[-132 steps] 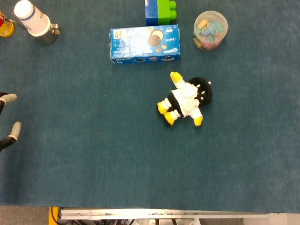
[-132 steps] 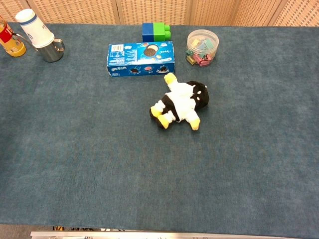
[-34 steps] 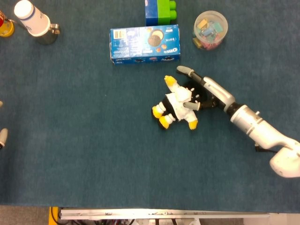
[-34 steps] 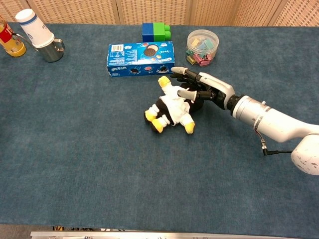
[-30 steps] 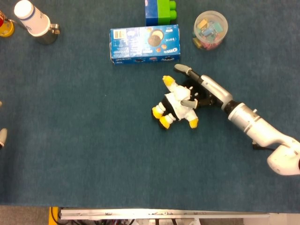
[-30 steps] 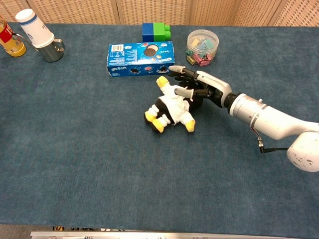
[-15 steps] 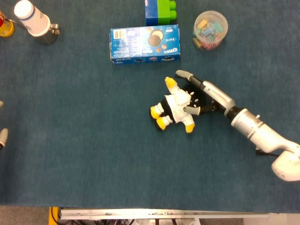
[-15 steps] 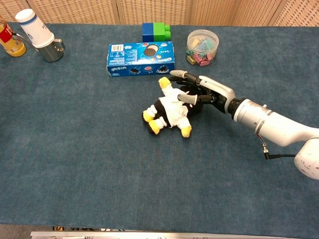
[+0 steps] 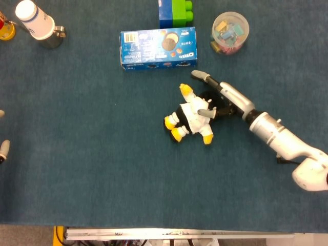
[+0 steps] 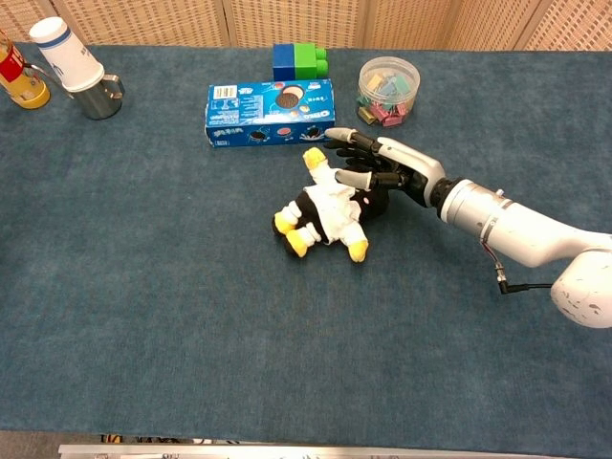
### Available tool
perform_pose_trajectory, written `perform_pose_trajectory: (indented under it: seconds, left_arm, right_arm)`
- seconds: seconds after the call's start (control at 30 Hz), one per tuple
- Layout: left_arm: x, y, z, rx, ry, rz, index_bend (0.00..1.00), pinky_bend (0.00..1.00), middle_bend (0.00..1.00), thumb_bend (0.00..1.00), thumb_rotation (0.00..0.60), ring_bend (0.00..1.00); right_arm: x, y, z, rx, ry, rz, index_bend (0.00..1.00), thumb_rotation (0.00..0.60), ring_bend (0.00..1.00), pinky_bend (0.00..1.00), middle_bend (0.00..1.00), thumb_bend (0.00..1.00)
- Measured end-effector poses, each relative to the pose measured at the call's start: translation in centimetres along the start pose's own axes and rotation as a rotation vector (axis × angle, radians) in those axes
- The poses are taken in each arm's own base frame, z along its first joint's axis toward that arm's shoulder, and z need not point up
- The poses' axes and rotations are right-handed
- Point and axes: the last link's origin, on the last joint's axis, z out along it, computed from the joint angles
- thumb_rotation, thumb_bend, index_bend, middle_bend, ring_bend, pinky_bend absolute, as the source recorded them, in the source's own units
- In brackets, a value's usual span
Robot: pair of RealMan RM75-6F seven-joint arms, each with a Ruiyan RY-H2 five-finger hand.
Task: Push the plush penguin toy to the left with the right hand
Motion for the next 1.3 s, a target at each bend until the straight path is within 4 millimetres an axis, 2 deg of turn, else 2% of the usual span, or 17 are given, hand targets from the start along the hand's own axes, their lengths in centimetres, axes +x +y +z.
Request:
perform_pose_trajectory:
  seconds: [0.27, 0.47, 0.7, 0.97, 1.3]
  left_arm:
    - [-0.1, -0.1, -0.1, 0.002, -0.004, -0.004, 0.26, 0.14, 0.27, 0.34, 0.6, 0.22]
    - [-0.1, -0.2, 0.0, 0.0, -0.007, -0.004, 0.26, 0.14, 0.27, 0.34, 0.6, 0.22]
    - [-0.2, -0.3, 0.1, 0.008, -0.008, -0.001, 0.26, 0.14, 0.27, 0.34, 0.6, 0.22]
    - [-0.1, -0.4, -0.1, 0.013, -0.004, 0.0, 0.26, 0.14, 0.27, 0.34, 0.6, 0.22]
    - [-0.3, -0.4, -0.3, 0.013, -0.009, -0.003, 0.26, 0.14, 0.27, 0.34, 0.6, 0.22]
  right_arm:
    - [-0.3, 0.1, -1.2, 0.02, -0.015, 0.006, 0.02, 0.313, 0.0, 0.0, 0.08, 0.0]
    - [0.6, 0.1, -3.0, 0.04, 0.02, 0.011, 0.02, 0.311, 0.0, 0.0, 0.08, 0.0]
    - [0.9, -0.3, -1.7, 0.031, 0.031, 0.0, 0.02, 0.311, 0.0, 0.0, 0.08, 0.0]
    - [-0.6, -0.1, 0.2, 0.006, -0.011, -0.015, 0.02, 0.313, 0.0, 0.0, 0.08, 0.0]
    - [-1.4, 0.2, -1.4, 0.027, -0.031, -0.009, 0.02, 0.313, 0.0, 0.0, 0.08, 0.0]
